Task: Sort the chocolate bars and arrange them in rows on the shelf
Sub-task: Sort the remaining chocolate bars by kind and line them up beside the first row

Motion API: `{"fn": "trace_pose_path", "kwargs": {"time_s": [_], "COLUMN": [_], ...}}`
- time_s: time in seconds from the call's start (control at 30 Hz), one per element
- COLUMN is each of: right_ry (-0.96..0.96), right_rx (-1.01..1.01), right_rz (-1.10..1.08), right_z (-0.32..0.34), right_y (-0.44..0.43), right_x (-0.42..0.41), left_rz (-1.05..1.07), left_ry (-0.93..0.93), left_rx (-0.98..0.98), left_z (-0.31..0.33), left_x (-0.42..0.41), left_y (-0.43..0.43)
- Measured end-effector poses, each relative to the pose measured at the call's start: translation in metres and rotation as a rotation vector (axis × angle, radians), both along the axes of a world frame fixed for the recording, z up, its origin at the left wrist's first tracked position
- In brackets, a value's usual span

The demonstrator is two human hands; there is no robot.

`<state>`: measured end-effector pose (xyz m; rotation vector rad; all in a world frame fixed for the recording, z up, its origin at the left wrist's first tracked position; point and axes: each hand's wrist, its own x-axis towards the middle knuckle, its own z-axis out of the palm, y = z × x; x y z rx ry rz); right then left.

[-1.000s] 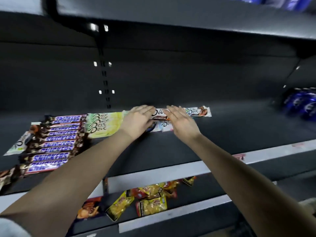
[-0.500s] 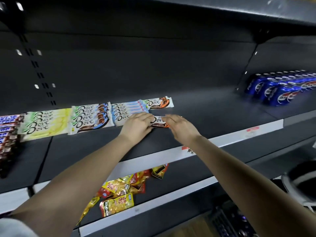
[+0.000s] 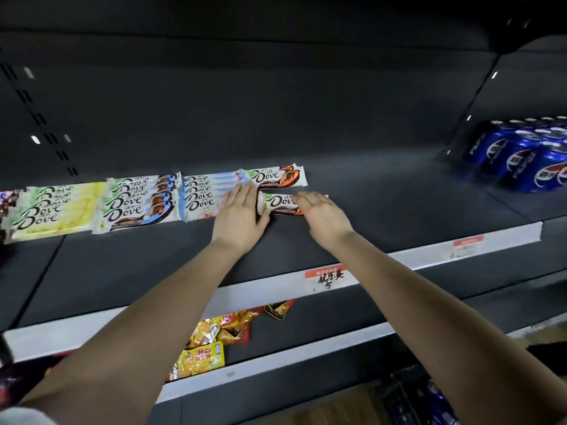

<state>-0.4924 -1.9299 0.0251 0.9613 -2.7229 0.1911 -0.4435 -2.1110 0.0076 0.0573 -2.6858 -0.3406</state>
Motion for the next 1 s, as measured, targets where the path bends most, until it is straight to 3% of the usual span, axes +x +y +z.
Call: {"fn": "trace_pose_path", "kwargs": {"time_s": [0.3,0.6,1.0], "right_ry": [0.006,-0.096,-0.051], "right_rx": [0.012,0.025,-0.11], "right_rz": [0.033,0.089,0.042], "right_z": [0.004,0.007,0.002], "right_y": [-0.026,-0.043,-0.05], "right_x": [-0.033,-0.058,-0.059], "left_rz": [0.139,0.129,0.115], "left_ry": [-0.216,-0.216,-0.199], "left_rx": [-0.037,-0.007,-0.007], "left_z": [-0.002,-0.003,-0.004], "left_x": [-0.006,-0.008,-0.008], "left_y": [-0.001,-0.002,-0.002]}}
